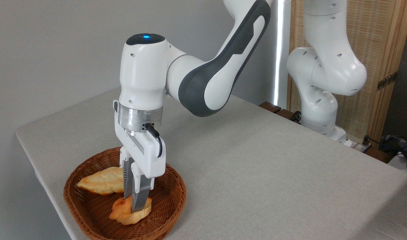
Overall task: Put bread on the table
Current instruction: 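Descend around the orange bun and close the gripper on it, then lift the orange bun out of the basket and carry it beside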
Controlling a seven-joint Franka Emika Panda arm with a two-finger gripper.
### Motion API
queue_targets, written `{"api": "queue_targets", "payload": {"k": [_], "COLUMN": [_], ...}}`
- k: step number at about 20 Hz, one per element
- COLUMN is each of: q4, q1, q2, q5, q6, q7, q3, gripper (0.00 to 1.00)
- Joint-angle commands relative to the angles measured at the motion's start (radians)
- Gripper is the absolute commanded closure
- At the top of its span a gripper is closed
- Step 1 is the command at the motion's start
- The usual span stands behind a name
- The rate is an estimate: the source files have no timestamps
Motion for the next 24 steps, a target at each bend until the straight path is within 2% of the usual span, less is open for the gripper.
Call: {"api": "queue_targets", "payload": {"k": [1,6,10,13,16,18,20,24], "q4": [-0.003,0.020,0.113,0.110,0.104,0.081,0.025,-0.125], "q1": [0.000,0.000,0.001,0.003,0.001,-0.005,-0.016,-0.088], "q2": [-0.003,-0.035,-0.058,-0.115,-0.196,-0.254,-0.316,-0.423], "q5": [-0.006,-0.017,-0.019,-0.043,-0.055,-0.057,-0.057,-0.057], "q6": [0.013,-0.035,-0.214,-0.271,-0.400,-0.486,-0.507,-0.504], "q7": [0.017,0.013,0.009,0.013,0.017,0.019,0.017,0.016], "q3": [-0.002,0.006,0.014,0.014,0.014,0.009,-0.002,-0.002], "gripper": [0.72,0.72,0.72,0.72,0.72,0.72,0.71,0.71]}}
